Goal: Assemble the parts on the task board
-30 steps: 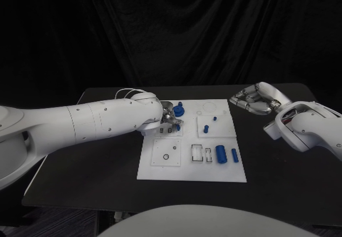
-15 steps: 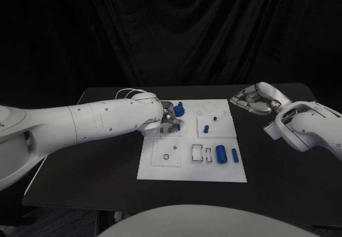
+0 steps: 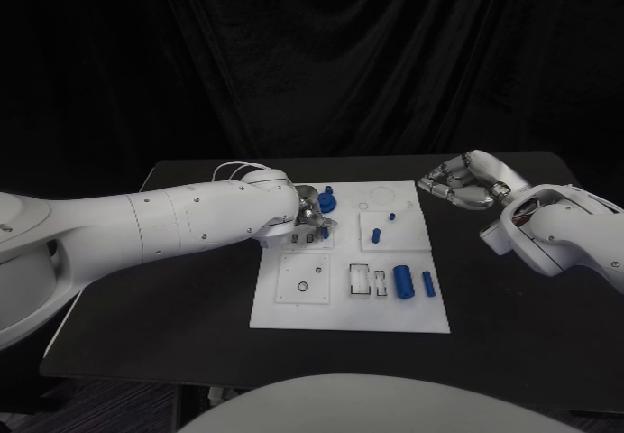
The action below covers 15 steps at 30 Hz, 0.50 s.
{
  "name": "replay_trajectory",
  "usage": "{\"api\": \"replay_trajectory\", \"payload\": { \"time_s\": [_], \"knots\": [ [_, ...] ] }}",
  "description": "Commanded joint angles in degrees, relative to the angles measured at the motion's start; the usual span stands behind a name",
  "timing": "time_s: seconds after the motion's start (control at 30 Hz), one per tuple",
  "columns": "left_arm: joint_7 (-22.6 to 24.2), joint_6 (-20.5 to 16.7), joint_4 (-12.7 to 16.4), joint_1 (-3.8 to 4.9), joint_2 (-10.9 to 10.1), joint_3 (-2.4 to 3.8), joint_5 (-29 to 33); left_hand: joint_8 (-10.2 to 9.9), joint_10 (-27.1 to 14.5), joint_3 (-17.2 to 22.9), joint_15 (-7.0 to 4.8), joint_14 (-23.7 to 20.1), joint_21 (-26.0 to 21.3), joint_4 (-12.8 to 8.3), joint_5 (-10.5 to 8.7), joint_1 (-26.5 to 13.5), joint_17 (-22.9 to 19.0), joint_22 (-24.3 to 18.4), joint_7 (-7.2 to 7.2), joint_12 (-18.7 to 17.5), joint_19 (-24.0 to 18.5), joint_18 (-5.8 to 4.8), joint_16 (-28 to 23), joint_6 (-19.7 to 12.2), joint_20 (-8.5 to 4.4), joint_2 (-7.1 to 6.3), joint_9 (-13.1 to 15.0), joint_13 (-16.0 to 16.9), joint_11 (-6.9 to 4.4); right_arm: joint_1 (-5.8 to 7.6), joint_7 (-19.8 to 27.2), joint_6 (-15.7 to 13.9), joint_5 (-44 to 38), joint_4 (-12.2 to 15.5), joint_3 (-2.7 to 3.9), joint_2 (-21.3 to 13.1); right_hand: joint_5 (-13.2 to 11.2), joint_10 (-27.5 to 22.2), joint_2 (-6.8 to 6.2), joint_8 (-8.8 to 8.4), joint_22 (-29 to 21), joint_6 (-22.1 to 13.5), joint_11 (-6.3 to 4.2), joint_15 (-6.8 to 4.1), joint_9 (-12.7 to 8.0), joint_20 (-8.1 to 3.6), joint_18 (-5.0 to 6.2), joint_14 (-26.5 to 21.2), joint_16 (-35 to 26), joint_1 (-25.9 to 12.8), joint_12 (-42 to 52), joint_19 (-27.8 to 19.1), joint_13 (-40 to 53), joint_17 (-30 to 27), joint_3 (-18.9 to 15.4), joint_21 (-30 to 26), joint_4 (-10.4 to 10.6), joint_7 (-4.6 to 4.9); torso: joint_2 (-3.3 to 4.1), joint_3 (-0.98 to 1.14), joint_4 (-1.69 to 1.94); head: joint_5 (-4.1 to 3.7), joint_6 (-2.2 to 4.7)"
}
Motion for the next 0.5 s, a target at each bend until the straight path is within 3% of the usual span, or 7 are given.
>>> {"api": "replay_trajectory", "payload": {
  "time_s": [0.03, 0.5],
  "knots": [
    [0.82, 0.84, -0.16, -0.14, 0.17, 0.04, -0.18, -0.25, 6.03, -0.01, 0.08, 6.05, -0.23, -0.39, 0.11, 0.59, 15.09, 3.99, 0.37, 0.2, -0.39, 0.88, 0.15, 0.04, 0.19, 0.04, -0.1, 15.09, 0.36, -0.15, -1.04, 0.56, -0.27, 0.0, 0.05, 0.01, 0.34, 0.83, -0.07, 0.14, 6.39, 0.43, -0.19, -0.41, 0.04, -0.04, -0.07, 3.17, 0.05, 0.57, 0.01, 0.41, 7.88, 4.34, 0.3, -0.02, -0.02, 0.08, -0.01, -0.01, -0.01, 0.07, 0.0],
    [0.02, 2.28, -0.25, -0.24, 0.2, 0.04, -0.18, -1.73, 6.03, -0.15, 0.22, 6.05, -0.12, -1.28, 0.29, 1.08, 15.09, 4.51, 0.57, 0.2, 0.02, 0.77, 0.15, 0.28, 0.34, -0.52, -0.23, 15.09, 0.52, -0.16, -1.05, 0.81, -0.27, -0.04, 0.05, 0.2, 0.35, 0.81, -0.07, 0.14, 6.37, 0.43, -0.19, -0.42, 0.05, -0.05, -0.06, 3.19, 0.06, 0.58, -0.01, 0.41, 7.85, 4.35, 0.32, -0.06, -0.04, 0.07, 0.01, 0.04, -0.01, 0.12, 0.0]
  ]
}}
